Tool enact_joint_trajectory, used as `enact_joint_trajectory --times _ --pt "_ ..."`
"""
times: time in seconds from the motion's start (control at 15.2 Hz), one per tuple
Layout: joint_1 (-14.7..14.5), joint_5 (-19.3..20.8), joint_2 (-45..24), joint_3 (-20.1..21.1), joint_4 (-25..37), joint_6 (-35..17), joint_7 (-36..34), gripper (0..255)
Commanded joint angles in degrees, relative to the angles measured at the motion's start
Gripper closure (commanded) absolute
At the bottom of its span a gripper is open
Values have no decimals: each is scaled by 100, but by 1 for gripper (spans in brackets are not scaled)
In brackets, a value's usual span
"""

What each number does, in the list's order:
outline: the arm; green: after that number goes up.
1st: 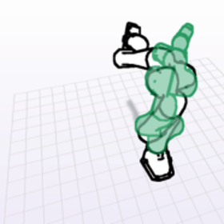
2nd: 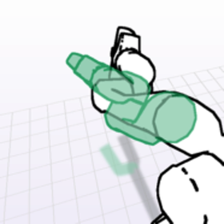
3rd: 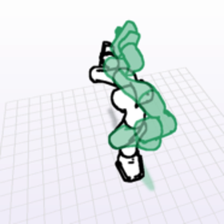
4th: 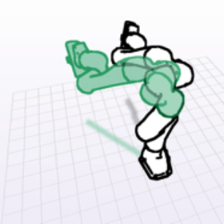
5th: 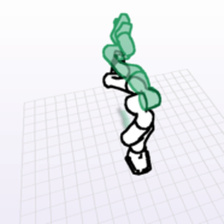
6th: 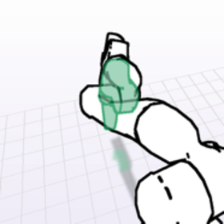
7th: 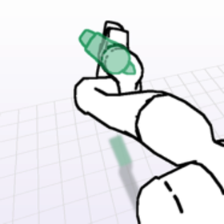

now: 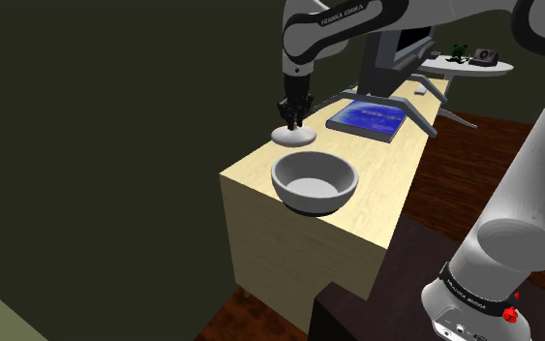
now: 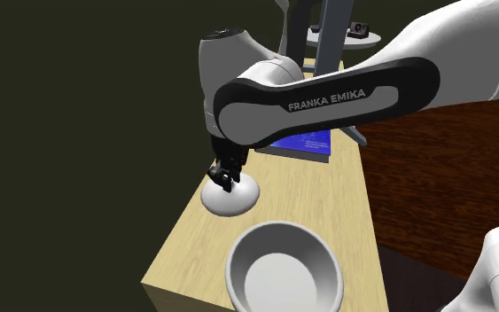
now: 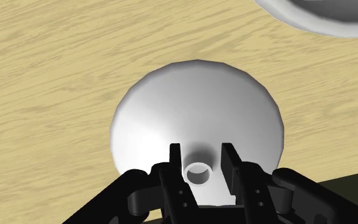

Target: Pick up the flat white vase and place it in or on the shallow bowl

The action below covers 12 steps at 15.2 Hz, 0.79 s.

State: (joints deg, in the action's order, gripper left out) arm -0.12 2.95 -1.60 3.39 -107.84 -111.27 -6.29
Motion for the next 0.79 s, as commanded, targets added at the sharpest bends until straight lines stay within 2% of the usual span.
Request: enact_joint_trajectory --times 0.0,0.73 --pt "3 -5 23 -3 138 162 15 255" --pt "0 -18 51 1 953 1003 52 255"
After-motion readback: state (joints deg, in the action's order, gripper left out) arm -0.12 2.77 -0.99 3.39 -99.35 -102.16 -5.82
